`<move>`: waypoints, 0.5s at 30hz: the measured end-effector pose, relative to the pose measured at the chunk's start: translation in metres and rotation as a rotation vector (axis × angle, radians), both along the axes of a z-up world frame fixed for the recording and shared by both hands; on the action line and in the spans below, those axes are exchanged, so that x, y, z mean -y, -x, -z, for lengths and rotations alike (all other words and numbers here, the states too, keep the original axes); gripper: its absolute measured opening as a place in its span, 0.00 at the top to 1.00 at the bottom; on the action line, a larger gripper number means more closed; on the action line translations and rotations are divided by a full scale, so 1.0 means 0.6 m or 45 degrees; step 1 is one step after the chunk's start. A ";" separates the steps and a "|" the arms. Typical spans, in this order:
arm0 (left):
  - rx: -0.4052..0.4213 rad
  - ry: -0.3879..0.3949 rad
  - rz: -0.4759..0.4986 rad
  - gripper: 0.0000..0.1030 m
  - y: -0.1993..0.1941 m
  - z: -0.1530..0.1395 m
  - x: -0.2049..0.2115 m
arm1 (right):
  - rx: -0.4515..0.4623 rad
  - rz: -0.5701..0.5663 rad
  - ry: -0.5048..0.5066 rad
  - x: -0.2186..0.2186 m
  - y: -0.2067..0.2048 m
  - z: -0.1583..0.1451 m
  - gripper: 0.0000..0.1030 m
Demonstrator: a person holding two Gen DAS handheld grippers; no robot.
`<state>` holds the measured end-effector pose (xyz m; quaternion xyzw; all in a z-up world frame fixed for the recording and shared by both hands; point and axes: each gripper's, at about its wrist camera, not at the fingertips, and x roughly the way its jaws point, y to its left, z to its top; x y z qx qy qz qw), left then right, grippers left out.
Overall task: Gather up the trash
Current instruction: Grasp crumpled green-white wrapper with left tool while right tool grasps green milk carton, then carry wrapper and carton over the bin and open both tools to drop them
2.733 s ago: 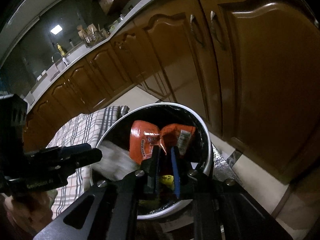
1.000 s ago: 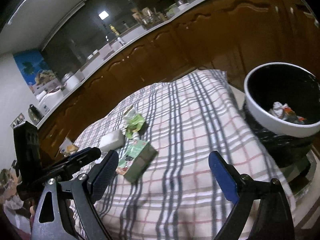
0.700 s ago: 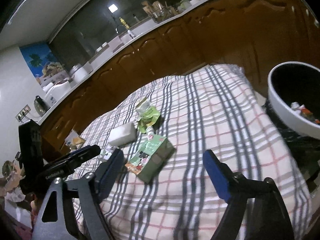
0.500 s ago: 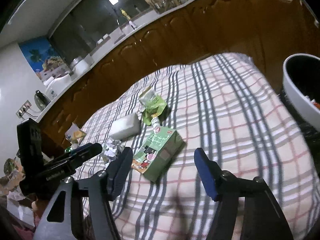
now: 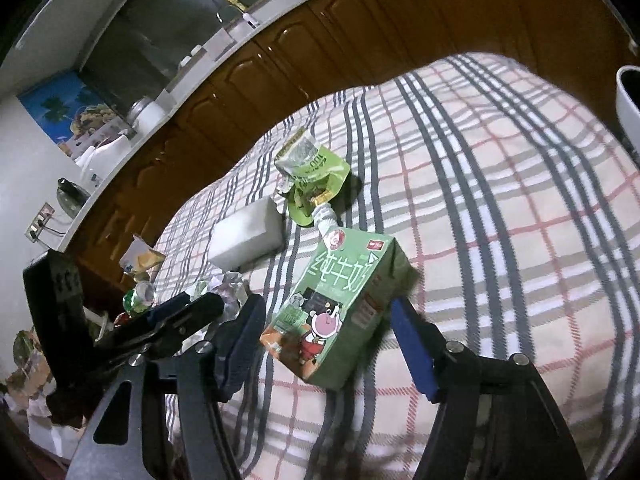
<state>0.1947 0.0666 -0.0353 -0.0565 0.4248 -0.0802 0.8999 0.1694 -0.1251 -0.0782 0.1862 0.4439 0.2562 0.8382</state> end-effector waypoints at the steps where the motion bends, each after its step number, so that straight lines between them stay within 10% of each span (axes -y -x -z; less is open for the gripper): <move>1: -0.002 0.005 0.012 0.57 0.000 0.000 0.003 | -0.013 0.002 -0.008 0.000 -0.002 0.002 0.35; 15: 0.064 0.003 0.066 0.79 0.020 -0.028 0.017 | 0.051 -0.024 0.053 -0.013 -0.003 -0.005 0.55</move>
